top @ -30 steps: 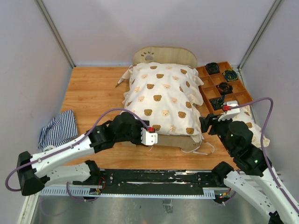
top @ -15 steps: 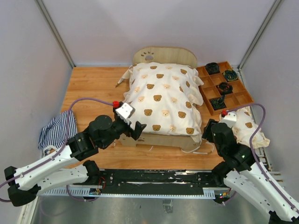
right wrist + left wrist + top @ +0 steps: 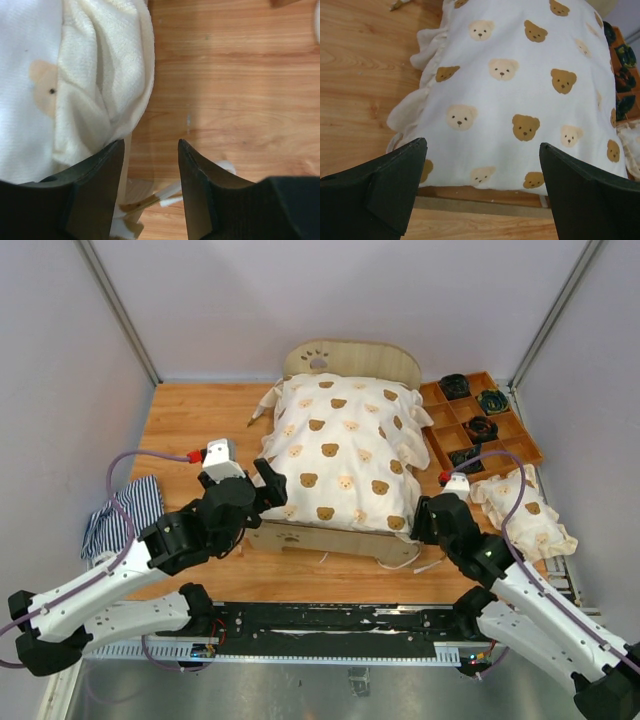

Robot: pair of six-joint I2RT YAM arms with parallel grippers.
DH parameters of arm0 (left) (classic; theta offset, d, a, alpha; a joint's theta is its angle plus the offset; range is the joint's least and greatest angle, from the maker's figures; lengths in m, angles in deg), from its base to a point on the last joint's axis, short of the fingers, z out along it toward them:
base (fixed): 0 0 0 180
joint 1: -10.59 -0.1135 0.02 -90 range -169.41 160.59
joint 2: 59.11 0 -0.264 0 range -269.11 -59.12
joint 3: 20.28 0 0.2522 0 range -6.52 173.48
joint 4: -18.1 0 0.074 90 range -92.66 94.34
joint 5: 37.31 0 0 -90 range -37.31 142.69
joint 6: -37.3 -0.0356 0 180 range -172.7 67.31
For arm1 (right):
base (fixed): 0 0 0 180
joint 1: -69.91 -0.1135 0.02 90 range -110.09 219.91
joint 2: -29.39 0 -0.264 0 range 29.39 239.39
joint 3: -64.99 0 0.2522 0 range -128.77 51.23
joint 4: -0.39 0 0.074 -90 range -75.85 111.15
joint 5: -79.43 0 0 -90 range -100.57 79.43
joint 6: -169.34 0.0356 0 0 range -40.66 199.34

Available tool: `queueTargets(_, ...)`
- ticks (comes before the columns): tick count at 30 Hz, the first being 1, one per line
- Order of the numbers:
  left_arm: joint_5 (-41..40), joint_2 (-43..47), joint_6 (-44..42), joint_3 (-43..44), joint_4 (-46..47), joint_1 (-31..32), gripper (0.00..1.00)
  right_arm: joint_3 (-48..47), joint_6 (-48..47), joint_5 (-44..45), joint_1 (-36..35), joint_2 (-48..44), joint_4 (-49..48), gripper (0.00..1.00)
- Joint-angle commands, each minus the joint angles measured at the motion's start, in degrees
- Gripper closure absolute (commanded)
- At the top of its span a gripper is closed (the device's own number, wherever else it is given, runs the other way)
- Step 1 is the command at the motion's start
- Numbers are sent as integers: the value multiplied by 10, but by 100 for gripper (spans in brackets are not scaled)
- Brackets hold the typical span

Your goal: Set up the pet bed

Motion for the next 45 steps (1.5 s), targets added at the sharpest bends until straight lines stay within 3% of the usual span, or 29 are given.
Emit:
queueTargets(1,-84,-32,211,47,-152,-5,2,25,36,-136,-11,41,-113,51)
queueTargets(6,-63,-74,338,90,-262,-16,6,8,112,-148,-49,114,-212,52)
queueTargets(15,0,-54,555,124,-426,-27,11,-90,174,-37,-196,304,-342,52)
queueTargets(22,12,-12,590,77,-442,-27,14,-199,115,-10,-213,422,-295,50)
queueTargets(31,-28,-44,601,15,-409,-28,24,-130,0,89,-213,299,-255,46)
queueTargets(37,-38,-98,573,-5,-351,-33,30,-72,-56,73,-213,200,-256,44)
queueTargets(42,-46,-126,564,-15,-327,-36,56,-26,-100,20,-213,143,-283,44)
queueTargets(45,-87,-126,514,-16,-286,-45,80,-4,-108,-7,-213,118,-296,43)
